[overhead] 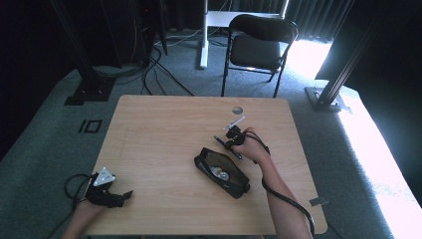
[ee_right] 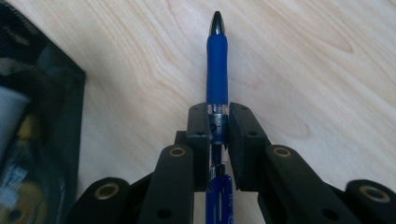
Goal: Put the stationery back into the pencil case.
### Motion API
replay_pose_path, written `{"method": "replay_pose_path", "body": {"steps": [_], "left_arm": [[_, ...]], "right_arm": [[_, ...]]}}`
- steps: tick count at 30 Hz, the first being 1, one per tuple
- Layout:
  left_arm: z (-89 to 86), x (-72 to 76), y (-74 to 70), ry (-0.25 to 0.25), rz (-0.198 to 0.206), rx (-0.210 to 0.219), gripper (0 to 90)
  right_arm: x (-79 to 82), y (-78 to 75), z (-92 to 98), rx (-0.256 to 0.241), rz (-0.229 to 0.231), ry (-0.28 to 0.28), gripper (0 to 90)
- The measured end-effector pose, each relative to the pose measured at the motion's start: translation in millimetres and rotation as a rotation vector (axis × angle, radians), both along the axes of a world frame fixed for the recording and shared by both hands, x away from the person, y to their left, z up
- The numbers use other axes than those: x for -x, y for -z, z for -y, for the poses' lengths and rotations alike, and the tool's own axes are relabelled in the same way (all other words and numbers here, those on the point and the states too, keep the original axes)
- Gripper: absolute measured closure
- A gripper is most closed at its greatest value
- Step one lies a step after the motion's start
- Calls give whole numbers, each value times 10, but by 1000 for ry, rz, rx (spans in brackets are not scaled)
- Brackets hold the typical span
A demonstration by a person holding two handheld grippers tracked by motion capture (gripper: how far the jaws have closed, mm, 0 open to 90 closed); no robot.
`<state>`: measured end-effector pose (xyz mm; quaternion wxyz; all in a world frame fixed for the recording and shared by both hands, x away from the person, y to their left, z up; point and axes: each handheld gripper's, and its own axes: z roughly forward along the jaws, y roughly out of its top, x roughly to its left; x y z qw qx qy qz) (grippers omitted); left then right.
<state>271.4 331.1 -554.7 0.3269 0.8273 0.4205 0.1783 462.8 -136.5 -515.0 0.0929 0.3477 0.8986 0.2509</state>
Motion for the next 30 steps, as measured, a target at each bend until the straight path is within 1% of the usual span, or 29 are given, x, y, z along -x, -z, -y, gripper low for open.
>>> {"method": "replay_pose_path", "body": {"steps": [2,3,4,8,11,12,13,14,15,17,18,22,23,24,25,26,27,28,29,30], "left_arm": [[0,0,0,0,0,0,16],[0,0,0,0,0,0,15],[0,0,0,0,0,0,15],[0,0,0,0,0,0,15],[0,0,0,0,0,0,16],[0,0,0,0,0,0,16],[0,0,0,0,0,0,16],[0,0,0,0,0,0,15],[0,0,0,0,0,0,16],[0,0,0,0,0,0,16],[0,0,0,0,0,0,16],[0,0,0,0,0,0,15],[0,0,0,0,0,0,15],[0,0,0,0,0,0,15],[0,0,0,0,0,0,16],[0,0,0,0,0,0,16],[0,0,0,0,0,0,15],[0,0,0,-1,0,0,16],[0,0,0,0,0,0,16],[0,0,0,0,0,0,16]], "right_arm": [[8,-45,39,-3,11,13,793],[16,-69,61,-7,0,15,793],[24,-95,82,-14,8,22,794],[65,-205,185,-41,3,39,793],[104,-282,242,-47,8,47,794],[122,-313,258,-45,17,50,793],[140,-343,273,-53,14,51,793],[160,-373,284,-52,15,50,793],[185,-405,289,-47,30,47,793],[239,-464,291,-67,27,36,793],[271,-496,285,-67,38,31,793],[394,-624,236,-91,42,2,793],[423,-660,222,-89,54,0,793],[452,-694,207,-101,49,-7,793],[483,-728,189,-102,55,-17,793],[516,-763,170,-98,72,-17,793],[545,-793,156,-102,68,-28,793],[576,-823,141,-110,74,-32,793],[608,-850,124,-105,87,-35,793],[642,-874,107,-100,79,-43,793]]}}
